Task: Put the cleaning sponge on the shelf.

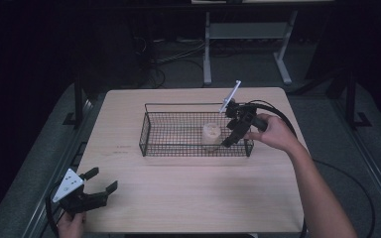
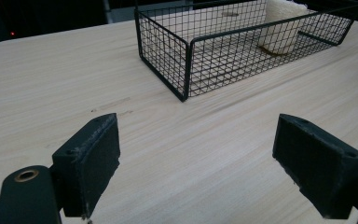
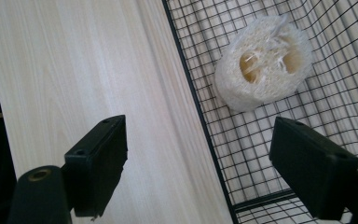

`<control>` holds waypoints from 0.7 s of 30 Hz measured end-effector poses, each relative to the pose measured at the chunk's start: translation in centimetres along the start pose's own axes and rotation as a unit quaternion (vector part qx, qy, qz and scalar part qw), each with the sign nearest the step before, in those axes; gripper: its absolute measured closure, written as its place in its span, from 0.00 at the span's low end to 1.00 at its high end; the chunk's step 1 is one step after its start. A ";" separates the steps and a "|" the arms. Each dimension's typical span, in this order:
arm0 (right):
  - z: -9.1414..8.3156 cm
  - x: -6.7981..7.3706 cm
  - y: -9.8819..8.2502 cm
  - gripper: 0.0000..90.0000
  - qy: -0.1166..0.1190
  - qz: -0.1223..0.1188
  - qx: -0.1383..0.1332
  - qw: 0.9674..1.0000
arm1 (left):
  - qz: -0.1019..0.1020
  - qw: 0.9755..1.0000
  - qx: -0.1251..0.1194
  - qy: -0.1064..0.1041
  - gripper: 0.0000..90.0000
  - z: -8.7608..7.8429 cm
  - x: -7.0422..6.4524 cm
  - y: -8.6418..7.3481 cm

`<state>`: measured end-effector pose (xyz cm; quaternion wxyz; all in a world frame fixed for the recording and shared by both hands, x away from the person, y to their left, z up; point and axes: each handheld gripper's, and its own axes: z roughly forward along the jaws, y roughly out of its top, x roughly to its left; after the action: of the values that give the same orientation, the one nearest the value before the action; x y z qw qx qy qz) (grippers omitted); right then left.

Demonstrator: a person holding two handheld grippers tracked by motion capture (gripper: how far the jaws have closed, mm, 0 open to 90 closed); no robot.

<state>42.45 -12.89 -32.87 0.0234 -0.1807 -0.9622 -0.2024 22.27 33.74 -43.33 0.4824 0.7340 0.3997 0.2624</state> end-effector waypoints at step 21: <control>0.7 1.0 -2.6 0.21 0.008 0.005 -0.004 1.000 | 0.001 1.000 0.002 0.000 0.16 0.0 -0.1 0.0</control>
<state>40.61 -14.51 -34.42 0.0311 -0.1845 -0.9601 -0.2080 22.25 33.65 -43.34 0.4807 0.7355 0.3991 0.2620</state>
